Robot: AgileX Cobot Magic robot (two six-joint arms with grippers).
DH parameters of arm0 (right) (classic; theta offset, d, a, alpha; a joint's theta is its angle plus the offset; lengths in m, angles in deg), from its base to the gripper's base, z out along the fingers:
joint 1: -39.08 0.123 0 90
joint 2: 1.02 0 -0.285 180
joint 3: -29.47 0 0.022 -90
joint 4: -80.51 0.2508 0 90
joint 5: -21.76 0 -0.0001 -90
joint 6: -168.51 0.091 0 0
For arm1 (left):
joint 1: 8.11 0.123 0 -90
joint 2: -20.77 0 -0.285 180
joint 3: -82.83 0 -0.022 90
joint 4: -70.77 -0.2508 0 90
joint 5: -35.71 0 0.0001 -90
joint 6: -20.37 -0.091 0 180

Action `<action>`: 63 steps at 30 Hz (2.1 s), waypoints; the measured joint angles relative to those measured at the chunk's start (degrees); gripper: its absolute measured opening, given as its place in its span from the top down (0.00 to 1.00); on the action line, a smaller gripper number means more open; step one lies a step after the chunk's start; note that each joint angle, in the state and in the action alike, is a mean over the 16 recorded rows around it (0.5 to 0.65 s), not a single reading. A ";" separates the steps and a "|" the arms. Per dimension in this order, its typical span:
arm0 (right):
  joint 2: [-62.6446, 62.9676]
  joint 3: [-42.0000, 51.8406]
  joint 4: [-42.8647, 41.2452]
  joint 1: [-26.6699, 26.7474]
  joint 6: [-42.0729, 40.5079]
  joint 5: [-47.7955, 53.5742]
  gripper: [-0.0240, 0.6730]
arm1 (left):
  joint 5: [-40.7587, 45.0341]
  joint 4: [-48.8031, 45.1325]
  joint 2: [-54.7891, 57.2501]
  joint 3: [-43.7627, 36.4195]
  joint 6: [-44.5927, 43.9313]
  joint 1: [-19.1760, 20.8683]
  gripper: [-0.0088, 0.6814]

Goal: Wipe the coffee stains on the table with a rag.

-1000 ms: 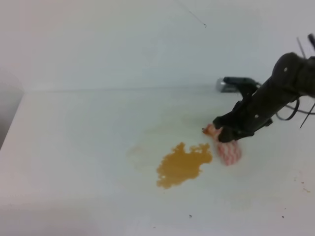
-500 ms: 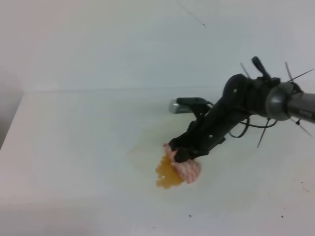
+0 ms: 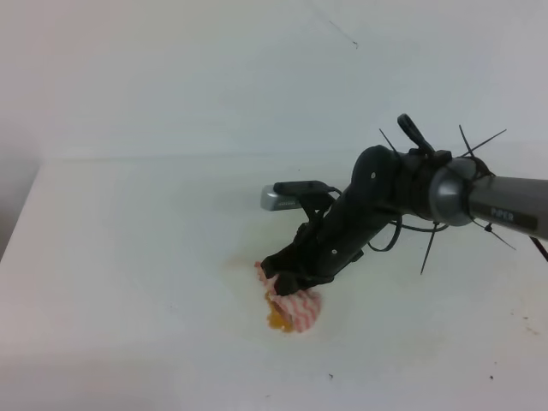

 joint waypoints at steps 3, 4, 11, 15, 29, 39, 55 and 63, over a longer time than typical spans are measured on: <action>1.20 -0.73 -1.41 0.26 0.74 0.32 0.90 | 0.00 0.00 0.00 0.00 0.00 0.00 0.99; 1.65 -1.07 -1.88 0.39 0.98 0.46 0.90 | 0.00 0.00 0.00 0.00 0.00 0.00 0.99; 4.50 -3.98 -4.94 2.36 2.34 1.80 0.90 | 0.00 0.00 0.02 0.00 0.00 0.00 0.99; 5.15 -5.42 -5.84 4.44 3.00 2.84 0.90 | 0.00 0.00 0.02 0.00 0.00 0.00 0.99; 0.09 -6.58 -9.24 7.04 6.20 4.83 0.90 | 0.00 0.00 0.02 0.00 0.00 0.00 0.99; -2.03 -6.89 -11.37 0.40 7.38 5.04 0.90 | 0.00 0.00 0.03 0.00 0.00 0.00 0.99; 7.15 -5.23 -11.81 -5.52 3.42 1.82 0.90 | 0.00 0.00 0.02 0.00 0.00 0.00 0.99; 17.93 5.23 -12.57 -6.25 3.35 -6.64 0.90 | 0.00 0.00 0.02 0.00 0.00 0.00 0.99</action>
